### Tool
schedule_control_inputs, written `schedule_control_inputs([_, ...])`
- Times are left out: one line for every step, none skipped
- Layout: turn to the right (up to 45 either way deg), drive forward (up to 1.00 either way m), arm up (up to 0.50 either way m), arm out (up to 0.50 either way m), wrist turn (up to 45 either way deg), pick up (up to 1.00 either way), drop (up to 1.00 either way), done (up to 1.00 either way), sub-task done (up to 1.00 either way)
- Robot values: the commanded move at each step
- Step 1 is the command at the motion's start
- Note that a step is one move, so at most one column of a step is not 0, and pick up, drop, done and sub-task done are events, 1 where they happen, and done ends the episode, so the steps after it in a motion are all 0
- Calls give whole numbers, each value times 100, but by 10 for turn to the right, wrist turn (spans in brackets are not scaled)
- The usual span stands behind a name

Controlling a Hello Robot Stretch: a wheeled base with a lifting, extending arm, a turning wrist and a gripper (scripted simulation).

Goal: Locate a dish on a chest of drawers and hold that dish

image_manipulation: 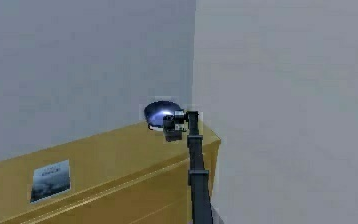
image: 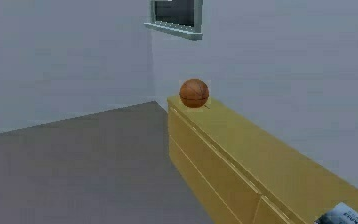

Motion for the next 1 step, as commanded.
schedule_control_inputs([0, 0, 0, 0, 0, 0, 0, 100, 0])
